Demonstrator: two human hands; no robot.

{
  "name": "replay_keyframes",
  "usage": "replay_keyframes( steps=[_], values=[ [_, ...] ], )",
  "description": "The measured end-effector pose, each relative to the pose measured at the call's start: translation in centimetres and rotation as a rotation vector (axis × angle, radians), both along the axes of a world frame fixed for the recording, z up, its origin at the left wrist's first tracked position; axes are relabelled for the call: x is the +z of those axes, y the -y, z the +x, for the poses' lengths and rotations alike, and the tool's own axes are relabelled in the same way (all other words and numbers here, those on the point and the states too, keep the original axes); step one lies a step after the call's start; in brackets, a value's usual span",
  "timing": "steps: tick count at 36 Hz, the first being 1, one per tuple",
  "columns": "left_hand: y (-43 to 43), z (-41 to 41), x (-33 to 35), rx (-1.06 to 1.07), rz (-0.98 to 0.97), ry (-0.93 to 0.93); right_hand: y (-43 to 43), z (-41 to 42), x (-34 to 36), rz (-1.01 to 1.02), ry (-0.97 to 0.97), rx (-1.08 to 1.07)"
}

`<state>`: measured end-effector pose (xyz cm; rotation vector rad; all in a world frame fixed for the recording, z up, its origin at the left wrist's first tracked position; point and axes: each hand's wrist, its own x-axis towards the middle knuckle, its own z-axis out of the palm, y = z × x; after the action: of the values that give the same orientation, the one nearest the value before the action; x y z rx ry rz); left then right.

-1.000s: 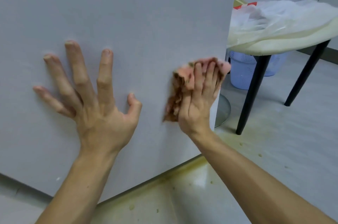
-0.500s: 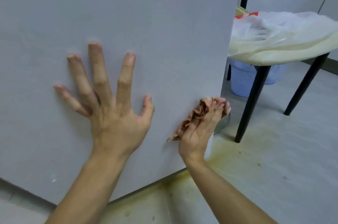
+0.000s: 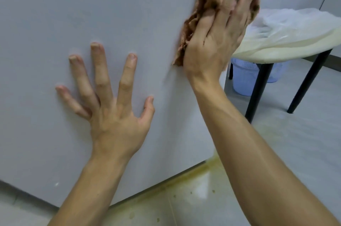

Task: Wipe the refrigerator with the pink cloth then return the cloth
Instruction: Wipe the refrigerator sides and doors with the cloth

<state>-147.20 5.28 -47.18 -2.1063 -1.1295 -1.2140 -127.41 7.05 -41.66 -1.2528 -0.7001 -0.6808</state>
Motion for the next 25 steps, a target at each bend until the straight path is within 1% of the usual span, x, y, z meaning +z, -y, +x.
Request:
replay_keyframes(
  steps=[2, 4, 7, 9, 10, 11, 13, 14, 15, 16, 17, 18, 19, 20, 22, 23, 25],
  values=[
    [0.0, -0.1, 0.0, 0.005, -0.004, -0.004, 0.1, -0.2, -0.4, 0.015, 0.000, -0.005],
    [0.0, -0.2, -0.1, 0.001, -0.001, -0.006, 0.4, -0.1, -2.6, 0.000, 0.028, 0.008],
    [-0.2, -0.6, -0.3, -0.005, 0.009, -0.004, 1.0, -0.8, -8.7, -0.035, -0.006, 0.044],
    [-0.3, -0.8, -0.4, -0.001, 0.019, -0.005, 1.9, -2.1, -14.3, -0.114, -0.104, 0.103],
    [-0.3, -0.9, -0.5, 0.001, 0.024, -0.006, 2.3, -2.9, -17.2, -0.151, -0.189, 0.134],
    [-0.3, -0.9, -0.5, 0.001, 0.025, -0.009, 2.6, -3.6, -19.9, -0.185, -0.336, 0.178],
    [-0.2, -0.8, -0.4, -0.003, 0.018, -0.010, 2.7, -4.3, -24.3, -0.300, -0.711, 0.273],
    [-0.2, -0.7, -0.3, -0.006, 0.015, -0.007, 2.7, -4.9, -25.8, -0.327, -0.911, 0.285],
    [-0.2, -0.7, -0.3, -0.008, 0.015, -0.001, 2.2, -5.2, -26.9, -0.352, -1.079, 0.222],
    [-0.2, -0.7, -0.3, -0.009, 0.017, 0.005, 1.7, -4.8, -27.6, -0.387, -1.178, 0.198],
    [-0.2, -0.7, -0.4, -0.012, 0.022, 0.007, 1.4, -4.6, -27.5, -0.411, -1.228, 0.173],
    [-0.3, -0.9, -0.4, -0.017, 0.027, 0.004, 1.2, -4.7, -27.3, -0.372, -1.284, 0.204],
    [-0.3, -1.1, -0.5, -0.025, 0.030, -0.001, 1.4, -5.0, -27.0, -0.353, -1.278, 0.270],
    [-0.4, -1.5, -0.6, -0.034, 0.032, -0.006, 1.8, -5.3, -26.0, -0.331, -1.278, 0.285],
    [-0.5, -2.2, -0.9, -0.042, 0.036, -0.005, 1.5, -5.6, -23.1, -0.231, -1.312, 0.216],
    [-0.6, -2.6, -1.1, -0.039, 0.039, 0.000, 1.4, -6.0, -21.5, -0.201, -1.279, 0.203],
    [-0.7, -3.5, -1.5, -0.033, 0.047, 0.009, 1.0, -7.0, -18.9, -0.180, -1.084, 0.202]
  ],
)
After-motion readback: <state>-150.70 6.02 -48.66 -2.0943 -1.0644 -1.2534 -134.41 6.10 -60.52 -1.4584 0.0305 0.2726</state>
